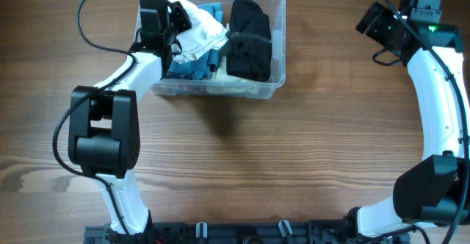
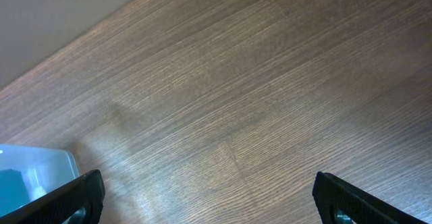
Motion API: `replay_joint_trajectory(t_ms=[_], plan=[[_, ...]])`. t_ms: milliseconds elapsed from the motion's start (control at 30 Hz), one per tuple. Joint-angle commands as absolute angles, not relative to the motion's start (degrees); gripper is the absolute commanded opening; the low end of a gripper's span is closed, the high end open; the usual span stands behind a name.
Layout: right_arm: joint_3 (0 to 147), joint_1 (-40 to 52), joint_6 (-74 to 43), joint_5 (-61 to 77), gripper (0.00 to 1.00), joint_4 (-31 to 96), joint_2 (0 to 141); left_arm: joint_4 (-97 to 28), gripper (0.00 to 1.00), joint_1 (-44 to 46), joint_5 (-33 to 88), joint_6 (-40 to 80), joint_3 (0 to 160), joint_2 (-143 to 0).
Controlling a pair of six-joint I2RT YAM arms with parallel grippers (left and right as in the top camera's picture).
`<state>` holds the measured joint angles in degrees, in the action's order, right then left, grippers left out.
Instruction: Pack container
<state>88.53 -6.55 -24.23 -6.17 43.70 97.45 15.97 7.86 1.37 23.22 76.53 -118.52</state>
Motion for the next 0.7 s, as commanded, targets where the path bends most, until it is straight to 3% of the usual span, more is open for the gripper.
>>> replay_joint_trajectory(t_ms=[0, 333, 400, 433, 667], plan=[[88.4, -6.4, -24.8, -5.9, 1.0, 43.5, 98.1, 14.5, 0.09, 7.6, 0.6, 22.7, 76.5, -119.3], [88.4, -6.4, -24.9, -5.9, 1.0, 43.5, 98.1, 14.7, 0.14, 7.7, 0.6, 22.7, 76.5, -101.8], [88.4, -6.4, -24.9, -5.9, 1.0, 43.5, 98.1, 10.2, 0.2, 7.7, 0.6, 22.7, 76.5, -96.7], [88.4, -6.4, -24.8, -5.9, 1.0, 43.5, 98.1, 4.8, 0.31, 7.6, 0.6, 22.7, 76.5, -92.8], [88.4, -6.4, -24.9, -5.9, 1.0, 43.5, 98.1, -19.4, 0.42, 7.6, 0.6, 22.7, 76.5, -79.9]])
